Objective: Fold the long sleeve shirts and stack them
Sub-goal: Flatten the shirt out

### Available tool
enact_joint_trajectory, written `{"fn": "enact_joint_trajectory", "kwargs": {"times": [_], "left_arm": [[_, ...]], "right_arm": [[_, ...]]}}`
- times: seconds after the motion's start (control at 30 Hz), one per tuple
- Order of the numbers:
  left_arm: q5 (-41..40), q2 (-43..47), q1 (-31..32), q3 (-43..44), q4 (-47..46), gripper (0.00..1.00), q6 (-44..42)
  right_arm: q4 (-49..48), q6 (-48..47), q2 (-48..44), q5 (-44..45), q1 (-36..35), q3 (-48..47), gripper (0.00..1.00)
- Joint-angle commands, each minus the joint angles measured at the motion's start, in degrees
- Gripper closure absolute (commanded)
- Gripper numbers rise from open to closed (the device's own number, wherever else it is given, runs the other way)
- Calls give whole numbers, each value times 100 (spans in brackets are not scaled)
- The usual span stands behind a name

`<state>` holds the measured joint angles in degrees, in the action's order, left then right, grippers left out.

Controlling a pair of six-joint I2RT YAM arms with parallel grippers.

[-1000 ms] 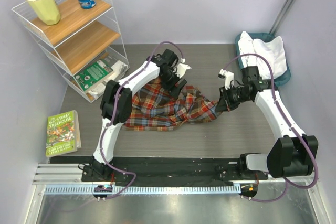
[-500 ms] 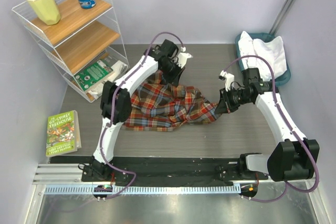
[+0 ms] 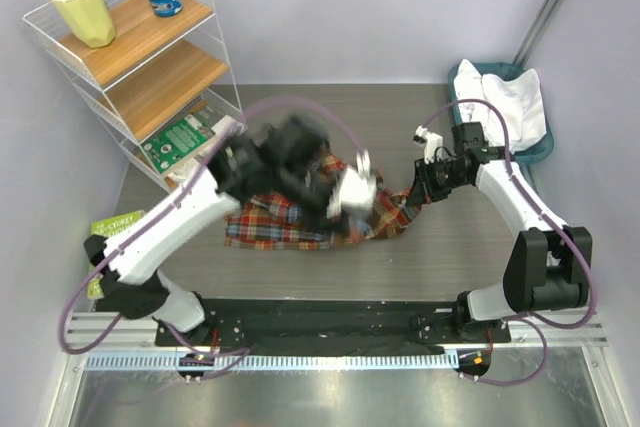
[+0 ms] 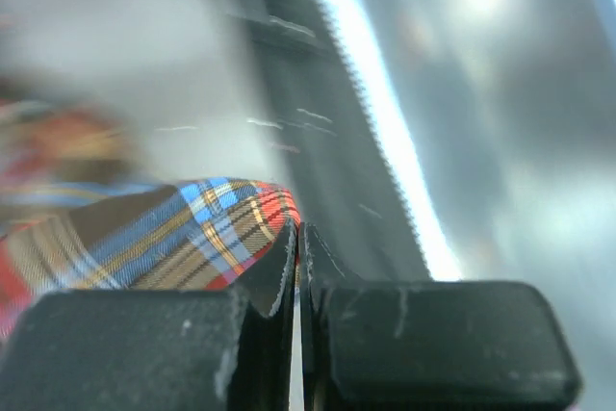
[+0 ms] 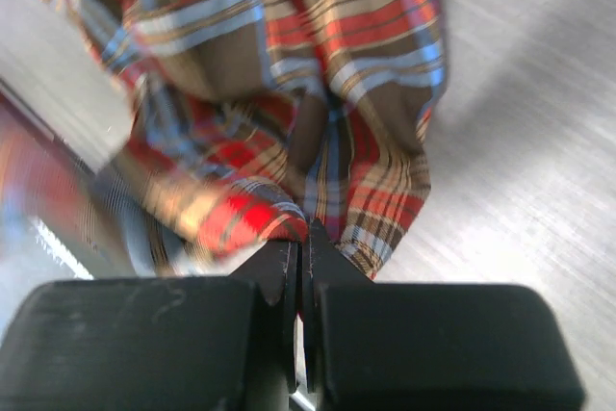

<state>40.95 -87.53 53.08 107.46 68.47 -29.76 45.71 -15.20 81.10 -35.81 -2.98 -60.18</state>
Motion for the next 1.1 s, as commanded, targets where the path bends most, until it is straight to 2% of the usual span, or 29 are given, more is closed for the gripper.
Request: {"fn": "enact_joint_trajectory", "kwargs": {"times": [0.0,0.03,0.1,0.13,0.17,0.23,0.3,0.33,0.4,0.43,0.53,0.63,0.73,0.83,0.87,0.93,0.97,1.03,1.07], "left_arm": [[-779,393,1545,-1573,1047,98,-1137],[-1417,525,1739,-1831,785,86,-1172],[-1834,884,1873,-2358,511,78,-1094],[-2228,999,1760,-2492,179,70,-989],[-2275,1088,1637,-2597,106,64,-910],[-2267,1369,1295,-2940,-43,52,-716],[-2109,1545,382,-3421,-298,47,-610],[-2065,1598,-361,-3555,-342,45,-680],[-2187,1563,-1042,-3932,-456,44,-794],[-2179,1433,-1663,-4030,-457,44,-1004],[-2399,1012,-2544,-4382,-1001,44,-1014],[-2574,484,-3056,-4401,-1397,45,-918],[-2575,-219,-3356,-4251,-1521,45,-856],[-2749,-695,-3427,-4207,-1695,38,-830],[-2837,-765,-3436,-4224,-1801,38,-795],[-3057,-1046,-3532,-4181,-2090,42,-611],[-3075,-1169,-3593,-4111,-2109,44,-541],[-3006,-1494,-3848,-3795,-2057,49,-277],[-2918,-1565,-3945,-3585,-1978,50,-207]], "right_arm": [[-598,307,292,110,26,-380,99],[-625,351,318,83,26,-406,99],[-651,404,275,39,26,-477,99],[-651,404,240,39,26,-477,99],[-651,421,187,48,26,-503,99],[-643,430,-15,22,35,-503,99],[-643,448,-251,-48,35,-468,99],[-643,474,-331,-49,26,-459,99],[-643,448,-489,39,52,-407,99],[-643,387,-664,74,61,-363,99],[-617,238,-806,346,79,-258,99],[-267,-131,-736,601,79,-196,99],[190,-895,-622,925,79,-178,98],[429,-1441,-666,1268,79,-73,88],[464,-1572,-700,1392,70,-29,76],[570,-1933,-692,1629,79,41,66],[640,-2082,-692,1813,79,59,57],[911,-2530,-736,1902,87,77,47],[1017,-2662,-788,1903,87,86,38]]}}
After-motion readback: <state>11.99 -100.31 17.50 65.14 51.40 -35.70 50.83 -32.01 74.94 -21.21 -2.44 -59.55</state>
